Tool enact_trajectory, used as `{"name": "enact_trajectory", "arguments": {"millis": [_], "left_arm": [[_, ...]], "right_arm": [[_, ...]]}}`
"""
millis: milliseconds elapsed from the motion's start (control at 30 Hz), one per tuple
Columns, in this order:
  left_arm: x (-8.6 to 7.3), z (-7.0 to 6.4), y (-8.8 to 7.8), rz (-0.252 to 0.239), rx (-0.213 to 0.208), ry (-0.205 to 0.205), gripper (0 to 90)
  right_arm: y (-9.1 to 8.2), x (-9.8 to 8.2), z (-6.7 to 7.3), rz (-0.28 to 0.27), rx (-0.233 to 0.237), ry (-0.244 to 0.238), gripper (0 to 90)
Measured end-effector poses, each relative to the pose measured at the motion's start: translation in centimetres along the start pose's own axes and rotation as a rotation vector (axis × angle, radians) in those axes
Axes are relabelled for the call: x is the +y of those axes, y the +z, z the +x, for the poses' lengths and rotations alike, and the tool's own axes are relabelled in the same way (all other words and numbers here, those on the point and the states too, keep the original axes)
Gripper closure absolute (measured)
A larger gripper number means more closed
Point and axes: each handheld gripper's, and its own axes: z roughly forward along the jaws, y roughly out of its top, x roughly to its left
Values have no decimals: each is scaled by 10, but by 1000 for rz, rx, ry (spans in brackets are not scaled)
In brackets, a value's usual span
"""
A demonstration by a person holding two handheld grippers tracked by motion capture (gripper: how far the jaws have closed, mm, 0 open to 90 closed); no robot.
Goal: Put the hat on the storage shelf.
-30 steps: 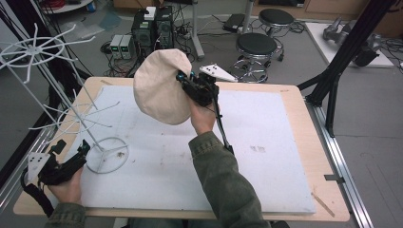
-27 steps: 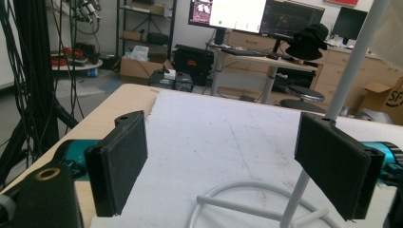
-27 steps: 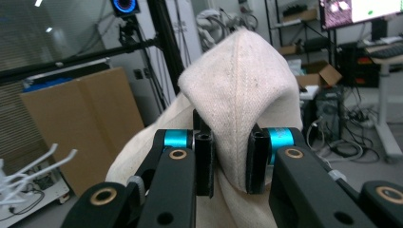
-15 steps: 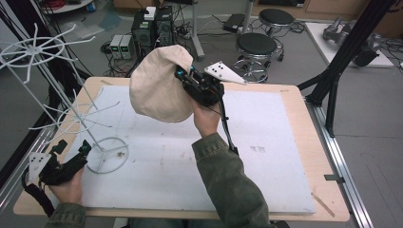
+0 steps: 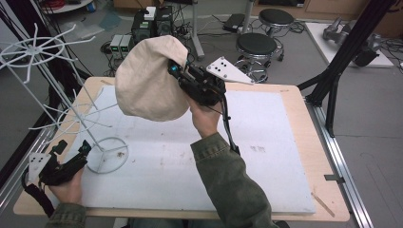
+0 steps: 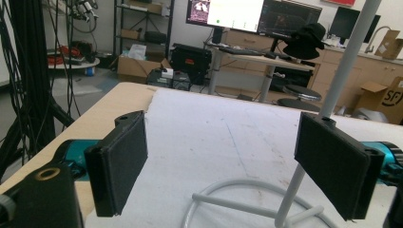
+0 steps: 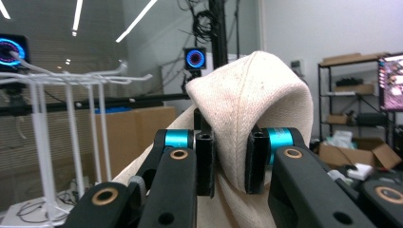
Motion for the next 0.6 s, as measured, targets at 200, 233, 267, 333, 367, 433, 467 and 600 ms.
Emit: {"name": "enact_trajectory", "arguments": {"millis": [200,233,267,333,367,433,467,600], "left_arm": [[0,0,0,0,0,-2,184],[0,0,0,-1,0,-2,184],[0,0,0,-1,0,-2,184],[0,0,0,0,0,-3,184],[0,0,0,0,1,-3,184],[0,0,0,0,0,-2,184],[0,0,0,3,0,-1,184],[0,0,0,2,0,-2,184]], "right_arm": [[-2,5,4,-33,35,2,796],[-2,6,4,-38,40,2,796],[-2,7,5,-42,45,0,796],[-3,9,6,-50,59,0,796],[-4,11,6,-57,65,2,797],[-5,14,8,-70,79,3,797],[-6,16,9,-75,86,3,797],[-8,22,16,-111,123,-12,796]]}}
